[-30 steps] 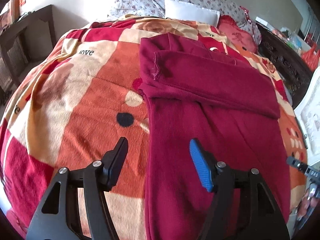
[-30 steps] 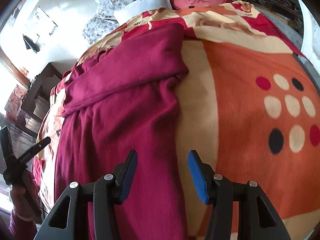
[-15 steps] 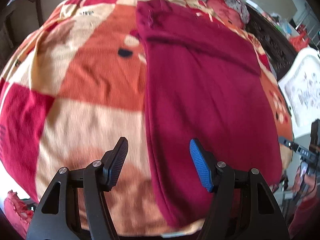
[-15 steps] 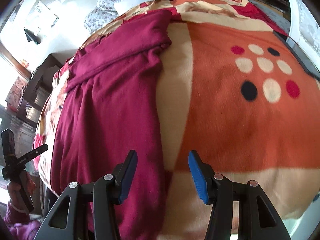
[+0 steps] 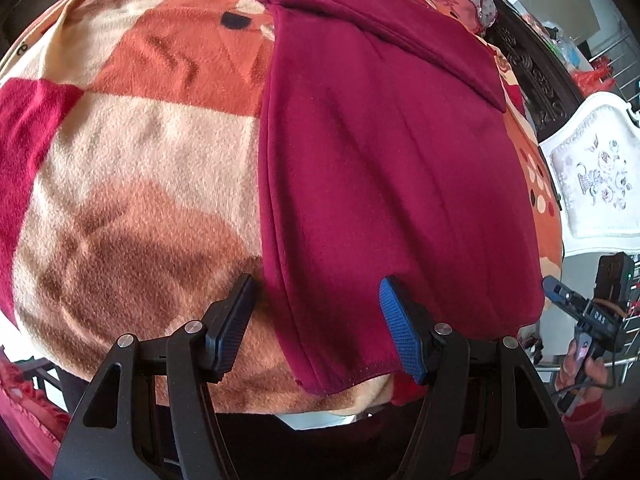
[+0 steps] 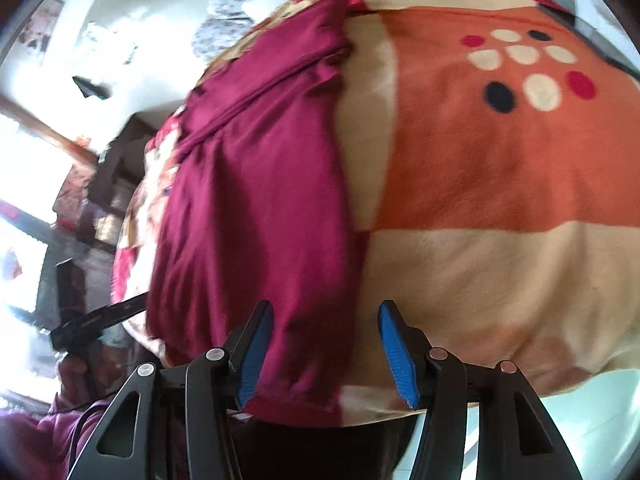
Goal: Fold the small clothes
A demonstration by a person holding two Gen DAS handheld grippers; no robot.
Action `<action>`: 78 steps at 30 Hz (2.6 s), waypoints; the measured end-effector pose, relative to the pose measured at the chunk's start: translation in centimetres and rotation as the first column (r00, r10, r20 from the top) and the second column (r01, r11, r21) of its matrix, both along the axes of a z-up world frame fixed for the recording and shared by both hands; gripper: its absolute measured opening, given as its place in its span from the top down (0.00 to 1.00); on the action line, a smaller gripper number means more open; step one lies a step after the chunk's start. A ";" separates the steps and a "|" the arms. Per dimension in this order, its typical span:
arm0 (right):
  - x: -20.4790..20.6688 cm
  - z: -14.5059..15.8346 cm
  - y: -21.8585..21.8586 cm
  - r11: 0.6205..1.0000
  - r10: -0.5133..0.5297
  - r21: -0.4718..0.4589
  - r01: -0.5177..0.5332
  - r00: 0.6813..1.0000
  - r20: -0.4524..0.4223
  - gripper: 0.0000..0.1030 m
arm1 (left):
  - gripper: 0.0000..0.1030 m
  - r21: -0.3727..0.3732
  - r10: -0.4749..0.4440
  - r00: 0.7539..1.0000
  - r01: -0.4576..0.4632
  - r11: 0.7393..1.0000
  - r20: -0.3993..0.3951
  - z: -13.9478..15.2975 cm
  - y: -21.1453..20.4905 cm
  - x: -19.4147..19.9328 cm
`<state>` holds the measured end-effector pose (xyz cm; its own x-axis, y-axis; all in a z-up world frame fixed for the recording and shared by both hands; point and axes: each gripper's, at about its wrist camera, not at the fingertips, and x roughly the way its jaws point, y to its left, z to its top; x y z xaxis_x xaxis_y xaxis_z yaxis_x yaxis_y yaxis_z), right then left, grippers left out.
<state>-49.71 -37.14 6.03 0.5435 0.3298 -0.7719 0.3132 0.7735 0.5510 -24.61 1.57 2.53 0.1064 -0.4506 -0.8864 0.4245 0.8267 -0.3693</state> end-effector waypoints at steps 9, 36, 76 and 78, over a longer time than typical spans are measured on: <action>0.2 -0.7 0.7 0.998 0.017 0.061 -0.019 0.999 0.034 0.49 | 0.25 -0.016 -0.035 0.999 0.035 0.999 -0.010 -0.3 -0.3 0.3; -1.1 -1.4 0.5 0.988 0.015 0.151 -0.039 0.988 0.157 0.78 | 0.92 -0.024 -0.040 0.998 0.038 0.999 -0.058 -0.9 -0.8 0.1; 19.5 11.2 -9.8 0.982 -0.116 0.188 0.021 0.853 0.509 0.88 | 0.94 -0.339 0.129 0.953 -0.030 0.940 0.275 12.3 -7.3 20.0; 22.0 10.5 -11.0 0.981 -0.132 0.191 0.042 0.864 0.486 0.88 | 0.94 -0.315 0.139 0.950 -0.046 0.948 0.279 11.9 -8.1 22.2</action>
<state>-27.70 -48.17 16.52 0.8708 0.3639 -0.3306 0.0261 0.6373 0.7702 -2.38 -6.53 14.42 0.3950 -0.6661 -0.6327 0.4793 0.7370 -0.4766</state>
